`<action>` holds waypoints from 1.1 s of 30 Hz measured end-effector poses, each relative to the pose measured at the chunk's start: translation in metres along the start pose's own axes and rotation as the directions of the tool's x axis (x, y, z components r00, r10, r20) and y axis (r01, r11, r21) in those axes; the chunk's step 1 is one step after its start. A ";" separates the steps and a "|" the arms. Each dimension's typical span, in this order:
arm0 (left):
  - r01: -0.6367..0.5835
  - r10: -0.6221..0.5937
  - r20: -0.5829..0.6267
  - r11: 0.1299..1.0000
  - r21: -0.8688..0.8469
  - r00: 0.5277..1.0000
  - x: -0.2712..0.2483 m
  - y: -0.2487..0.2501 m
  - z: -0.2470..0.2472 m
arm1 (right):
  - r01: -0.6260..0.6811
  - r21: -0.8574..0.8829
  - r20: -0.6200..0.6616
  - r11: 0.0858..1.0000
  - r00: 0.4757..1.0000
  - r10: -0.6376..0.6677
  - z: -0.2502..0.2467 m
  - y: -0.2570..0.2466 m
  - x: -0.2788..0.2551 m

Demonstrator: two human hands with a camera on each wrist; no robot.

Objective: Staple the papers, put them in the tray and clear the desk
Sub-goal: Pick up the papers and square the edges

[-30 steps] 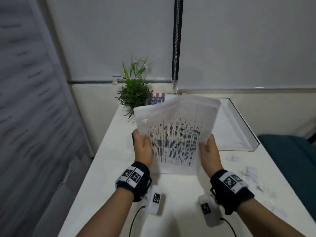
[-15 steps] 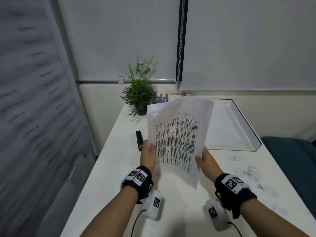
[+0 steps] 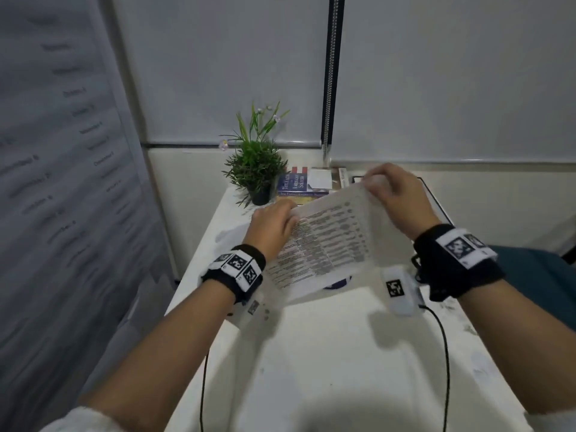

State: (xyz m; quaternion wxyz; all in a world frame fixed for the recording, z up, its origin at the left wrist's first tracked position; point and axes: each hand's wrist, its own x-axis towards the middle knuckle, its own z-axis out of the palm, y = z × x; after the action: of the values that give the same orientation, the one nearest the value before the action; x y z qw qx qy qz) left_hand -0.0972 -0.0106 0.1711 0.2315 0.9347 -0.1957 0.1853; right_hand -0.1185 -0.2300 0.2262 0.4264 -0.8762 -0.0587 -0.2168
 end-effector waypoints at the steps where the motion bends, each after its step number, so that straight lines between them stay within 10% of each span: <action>1: -0.002 0.001 0.033 1.000 0.004 0.999 -0.004 -0.006 -0.006 | -0.017 0.014 -0.041 1.000 0.999 0.018 -0.003 0.010 -0.002; 6: 0.273 -0.242 0.276 0.959 -0.080 0.930 -0.035 -0.057 -0.013 | -0.113 0.135 -0.078 0.984 0.989 0.124 -0.019 0.053 -0.026; 10: 0.518 -0.411 0.317 0.637 -0.571 0.855 -0.049 -0.071 -0.004 | -0.187 0.306 -0.043 0.934 0.977 0.210 -0.021 0.075 -0.042; 15: 0.506 -0.497 0.287 0.391 -0.769 0.819 -0.057 -0.058 0.021 | -0.255 0.399 -0.012 0.881 0.959 0.283 -0.010 0.091 -0.054; 26: 0.562 -0.654 0.284 0.264 -0.784 0.702 -0.068 -0.041 0.048 | -0.456 0.469 0.138 0.756 0.884 0.448 0.022 0.129 -0.088; 33: 0.419 -0.628 0.133 0.332 -0.845 0.766 -0.054 -0.044 0.021 | -0.323 0.503 -0.013 0.802 0.925 0.380 0.008 0.102 -0.064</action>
State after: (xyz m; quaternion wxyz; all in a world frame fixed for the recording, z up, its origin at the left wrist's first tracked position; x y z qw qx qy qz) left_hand -0.1179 0.0295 0.1143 0.7159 0.6884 0.0810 0.0834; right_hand -0.1436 -0.2827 0.1204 0.6704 -0.7203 0.0759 -0.1609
